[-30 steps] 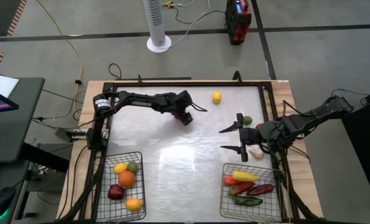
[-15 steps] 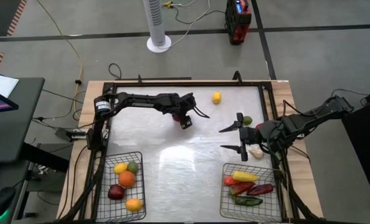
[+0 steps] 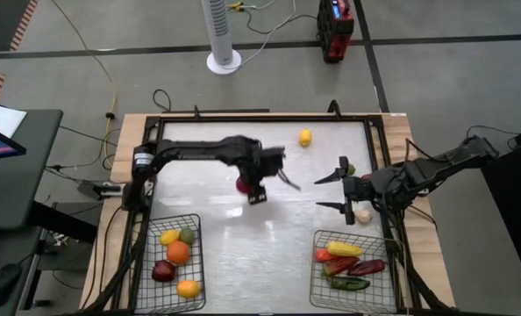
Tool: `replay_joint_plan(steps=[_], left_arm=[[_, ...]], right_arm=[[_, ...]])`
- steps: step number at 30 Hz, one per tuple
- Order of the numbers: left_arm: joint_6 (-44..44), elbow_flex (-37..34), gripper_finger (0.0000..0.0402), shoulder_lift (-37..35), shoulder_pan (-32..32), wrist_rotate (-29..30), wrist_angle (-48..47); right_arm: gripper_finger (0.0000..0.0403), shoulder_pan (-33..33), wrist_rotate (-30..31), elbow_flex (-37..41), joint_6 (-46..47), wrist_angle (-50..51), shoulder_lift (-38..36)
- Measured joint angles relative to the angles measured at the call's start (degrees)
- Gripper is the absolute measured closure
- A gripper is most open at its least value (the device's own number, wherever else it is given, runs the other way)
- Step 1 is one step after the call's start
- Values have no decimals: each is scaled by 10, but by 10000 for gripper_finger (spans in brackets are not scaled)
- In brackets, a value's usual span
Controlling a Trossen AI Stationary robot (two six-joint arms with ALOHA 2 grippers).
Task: Sort produce into baskets
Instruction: Put the top tomato into the black wire basket
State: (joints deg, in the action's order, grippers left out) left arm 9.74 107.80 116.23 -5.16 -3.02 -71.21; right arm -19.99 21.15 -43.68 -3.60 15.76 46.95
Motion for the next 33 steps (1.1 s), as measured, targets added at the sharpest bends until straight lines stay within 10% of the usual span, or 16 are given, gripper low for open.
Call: replay_joint_plan(steps=[13, 22, 33], left_arm=[[231, -2, 136, -74, 219, 32, -78], [451, -2, 136, -114, 368, 182, -194], [541, -54, 101, -115, 417, 175, -188]], right_arm=[[109, 138, -78, 93, -5, -76, -63], [109, 168, -122, 93, 6, -88, -44], [109, 166, -124, 93, 33, -96, -36]])
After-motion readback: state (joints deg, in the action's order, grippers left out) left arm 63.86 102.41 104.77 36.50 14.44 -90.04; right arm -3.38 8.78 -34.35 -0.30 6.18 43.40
